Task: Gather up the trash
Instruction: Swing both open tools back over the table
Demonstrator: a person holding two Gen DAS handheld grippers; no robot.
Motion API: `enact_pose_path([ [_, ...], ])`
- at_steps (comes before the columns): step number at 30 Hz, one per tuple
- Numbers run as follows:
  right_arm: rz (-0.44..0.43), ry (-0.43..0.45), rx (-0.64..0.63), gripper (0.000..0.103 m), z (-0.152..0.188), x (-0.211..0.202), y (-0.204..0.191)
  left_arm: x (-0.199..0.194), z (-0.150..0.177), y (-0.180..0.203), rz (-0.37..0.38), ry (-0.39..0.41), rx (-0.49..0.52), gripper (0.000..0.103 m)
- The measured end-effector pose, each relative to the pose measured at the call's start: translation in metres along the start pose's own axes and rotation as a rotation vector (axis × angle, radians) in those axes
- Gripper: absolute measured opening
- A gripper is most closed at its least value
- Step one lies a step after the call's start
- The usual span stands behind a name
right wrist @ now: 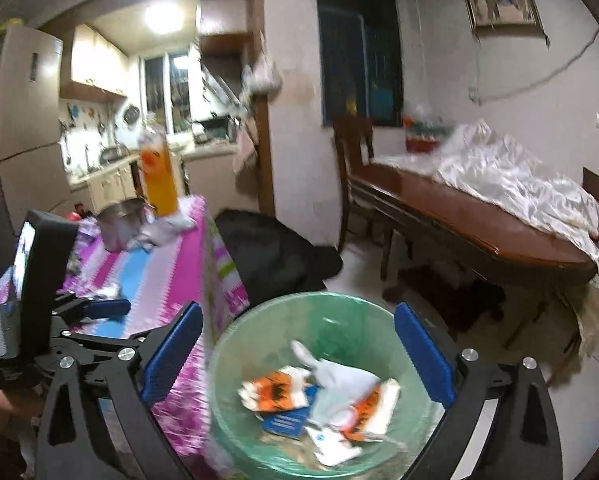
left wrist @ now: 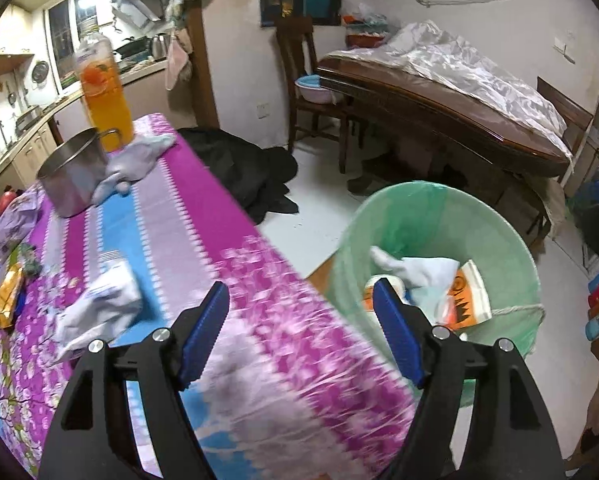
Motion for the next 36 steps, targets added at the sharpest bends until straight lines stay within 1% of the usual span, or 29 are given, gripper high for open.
enact_pose_path([
  [4, -0.065, 0.046, -0.007, 0.096, 0.001, -0.005, -0.034, -0.005, 0.009, -0.037, -0.033, 0.012, -0.027, 0.072],
  [7, -0.122, 0.061, -0.020, 0.096, -0.002, -0.003, -0.060, -0.010, 0.018, -0.079, -0.068, 0.020, -0.060, 0.072],
  [9, -0.163, 0.053, -0.031, 0.096, -0.003, 0.002, -0.079, -0.012, 0.025, -0.114, -0.099, 0.018, -0.089, 0.072],
  [11, -0.191, 0.044, -0.037, 0.096, -0.003, 0.008, -0.092, -0.011, 0.034, -0.160, -0.149, 0.004, -0.134, 0.072],
  [14, -0.240, 0.018, -0.048, 0.096, -0.002, 0.021, -0.116, -0.011, 0.045, -0.216, -0.208, -0.016, -0.187, 0.072],
  [15, -0.261, 0.009, -0.051, 0.096, -0.001, 0.026, -0.126, -0.010, 0.050, -0.243, -0.253, -0.024, -0.201, 0.072],
  [17, -0.283, -0.006, -0.060, 0.096, 0.000, 0.034, -0.139, -0.008, 0.059, -0.284, -0.310, -0.041, -0.228, 0.072],
  [19, -0.309, -0.026, -0.067, 0.096, 0.002, 0.043, -0.152, -0.005, 0.072, -0.335, -0.361, -0.068, -0.268, 0.072],
  [20, -0.317, -0.032, -0.067, 0.096, 0.003, 0.046, -0.156, -0.001, 0.081, -0.364, -0.400, -0.088, -0.285, 0.072],
  [22, -0.334, -0.049, -0.065, 0.096, 0.006, 0.055, -0.169, 0.006, 0.095, -0.406, -0.462, -0.122, -0.304, 0.072],
  [24, -0.349, -0.063, -0.062, 0.096, 0.007, 0.064, -0.178, 0.015, 0.107, -0.441, -0.501, -0.151, -0.315, 0.072],
  [25, -0.355, -0.072, -0.067, 0.096, 0.008, 0.069, -0.186, 0.020, 0.111, -0.457, -0.509, -0.159, -0.319, 0.072],
  [27, -0.366, -0.087, -0.075, 0.096, 0.009, 0.078, -0.195, 0.029, 0.114, -0.476, -0.498, -0.153, -0.321, 0.072],
  [28, -0.377, -0.097, -0.076, 0.096, 0.009, 0.084, -0.202, 0.032, 0.112, -0.481, -0.478, -0.143, -0.315, 0.072],
  [29, -0.391, -0.107, -0.075, 0.096, 0.010, 0.090, -0.208, 0.038, 0.109, -0.485, -0.434, -0.130, -0.303, 0.072],
  [30, -0.405, -0.118, -0.071, 0.096, 0.011, 0.095, -0.212, 0.042, 0.105, -0.483, -0.411, -0.129, -0.294, 0.072],
  [31, -0.430, -0.144, -0.056, 0.096, 0.013, 0.104, -0.218, 0.047, 0.103, -0.484, -0.390, -0.128, -0.282, 0.072],
  [33, -0.463, -0.200, -0.026, 0.096, 0.016, 0.121, -0.226, 0.059, 0.099, -0.485, -0.378, -0.122, -0.245, 0.072],
  [34, -0.488, -0.253, 0.004, 0.096, 0.021, 0.134, -0.231, 0.064, 0.097, -0.483, -0.367, -0.121, -0.227, 0.072],
  [36, -0.509, -0.309, 0.039, 0.096, 0.027, 0.149, -0.239, 0.071, 0.093, -0.480, -0.356, -0.109, -0.187, 0.072],
])
Point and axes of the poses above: each gripper's, at about its wrist camera, not at the fingertips, and x roughly the way its jaws point, y to its right, z to its underside, the point moved 3 cm from there along x, roughly the way its jaws point, and after that the axes turned 11 degrees about -z, right-handed, at the moved point
